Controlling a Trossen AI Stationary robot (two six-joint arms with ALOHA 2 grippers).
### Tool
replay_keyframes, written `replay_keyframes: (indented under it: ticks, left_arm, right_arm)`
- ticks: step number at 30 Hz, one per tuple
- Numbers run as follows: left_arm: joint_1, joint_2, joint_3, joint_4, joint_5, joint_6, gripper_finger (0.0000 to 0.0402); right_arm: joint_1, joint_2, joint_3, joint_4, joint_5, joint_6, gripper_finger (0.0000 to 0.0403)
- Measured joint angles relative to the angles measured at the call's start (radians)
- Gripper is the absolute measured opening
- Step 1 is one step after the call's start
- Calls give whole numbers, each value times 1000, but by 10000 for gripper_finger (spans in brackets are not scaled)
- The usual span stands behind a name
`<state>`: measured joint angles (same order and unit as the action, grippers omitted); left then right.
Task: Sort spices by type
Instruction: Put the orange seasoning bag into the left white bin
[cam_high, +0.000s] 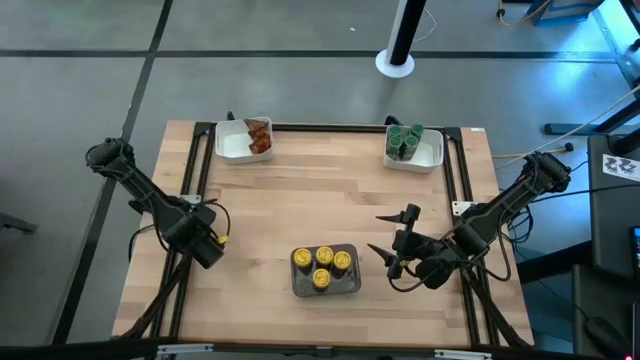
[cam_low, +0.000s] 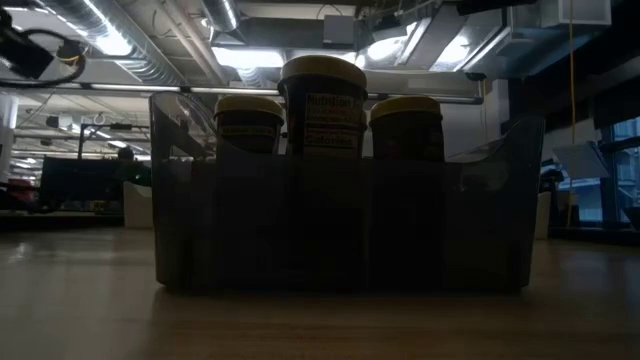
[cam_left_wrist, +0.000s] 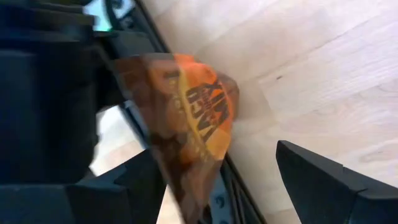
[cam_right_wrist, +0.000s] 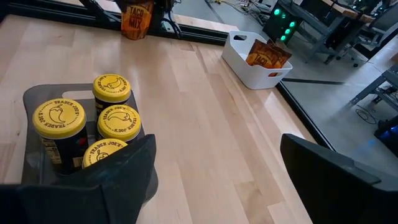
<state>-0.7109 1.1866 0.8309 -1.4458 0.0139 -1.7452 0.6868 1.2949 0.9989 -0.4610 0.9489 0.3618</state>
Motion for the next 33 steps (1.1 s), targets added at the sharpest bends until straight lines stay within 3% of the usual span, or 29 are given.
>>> replay_keyframes:
  ticks: [7, 10, 23, 33]
  left_arm:
    - [3, 0, -105, 117, 2, 6, 272]
    - [3, 7, -103, 113, -2, 9, 249]
    - [2, 7, -102, 112, -61, 112, 15]
    - [2, 7, -102, 95, -118, 142, 2]
  right_arm:
    - [0, 0, 0, 0, 0, 0, 344]
    - [0, 0, 0, 0, 0, 0, 344]
    - [0, 0, 0, 6, 0, 0, 344]
    - [0, 0, 0, 5, 0, 0, 344]
